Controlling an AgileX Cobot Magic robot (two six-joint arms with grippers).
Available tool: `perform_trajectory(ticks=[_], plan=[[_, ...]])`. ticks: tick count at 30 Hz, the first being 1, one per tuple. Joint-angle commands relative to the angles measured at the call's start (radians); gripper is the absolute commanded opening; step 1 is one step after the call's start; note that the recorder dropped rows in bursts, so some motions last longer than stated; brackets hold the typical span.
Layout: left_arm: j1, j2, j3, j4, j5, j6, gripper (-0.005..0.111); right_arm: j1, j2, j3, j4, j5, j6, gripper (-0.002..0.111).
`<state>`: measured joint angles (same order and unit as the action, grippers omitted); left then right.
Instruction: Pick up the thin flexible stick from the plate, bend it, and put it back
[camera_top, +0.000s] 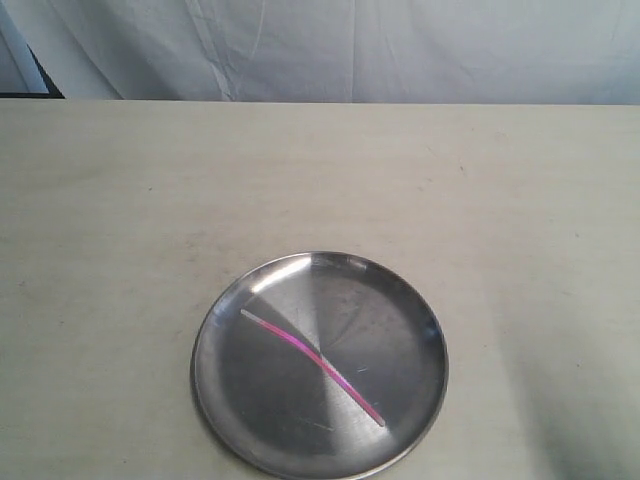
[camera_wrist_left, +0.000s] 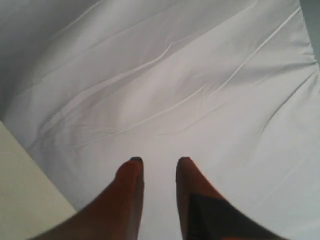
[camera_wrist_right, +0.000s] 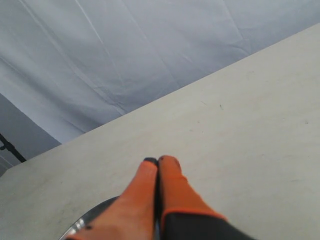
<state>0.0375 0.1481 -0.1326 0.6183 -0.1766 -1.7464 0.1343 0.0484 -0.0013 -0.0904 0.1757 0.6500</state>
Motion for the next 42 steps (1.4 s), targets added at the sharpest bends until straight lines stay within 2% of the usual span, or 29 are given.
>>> perform_trajectory(ticks=[1,3,6,9,14,19,42], plan=[[0.001,-0.004,0.061,-0.278,-0.054,0.473,0.024,-0.005,-0.006,0.001,-0.002,-0.007,0.000,0.000],[0.001,-0.004,0.078,-0.397,-0.039,0.678,0.024,-0.005,-0.006,0.001,-0.002,-0.008,0.000,0.000],[0.001,-0.004,0.093,-0.447,0.046,1.026,0.024,-0.005,-0.006,0.001,-0.002,-0.008,0.000,0.000],[0.001,-0.004,0.105,-0.461,0.145,1.135,0.024,-0.005,-0.006,0.001,-0.002,-0.008,0.000,0.000],[0.001,-0.004,0.133,-0.530,0.177,1.294,0.024,-0.005,-0.006,0.001,-0.002,-0.008,0.000,0.000],[0.001,-0.004,0.133,-0.550,0.227,1.318,0.024,-0.005,-0.006,0.001,-0.002,-0.008,0.000,0.000],[0.001,-0.004,0.133,-0.537,0.226,1.320,0.024,-0.005,-0.006,0.001,-0.002,-0.006,0.000,0.000]])
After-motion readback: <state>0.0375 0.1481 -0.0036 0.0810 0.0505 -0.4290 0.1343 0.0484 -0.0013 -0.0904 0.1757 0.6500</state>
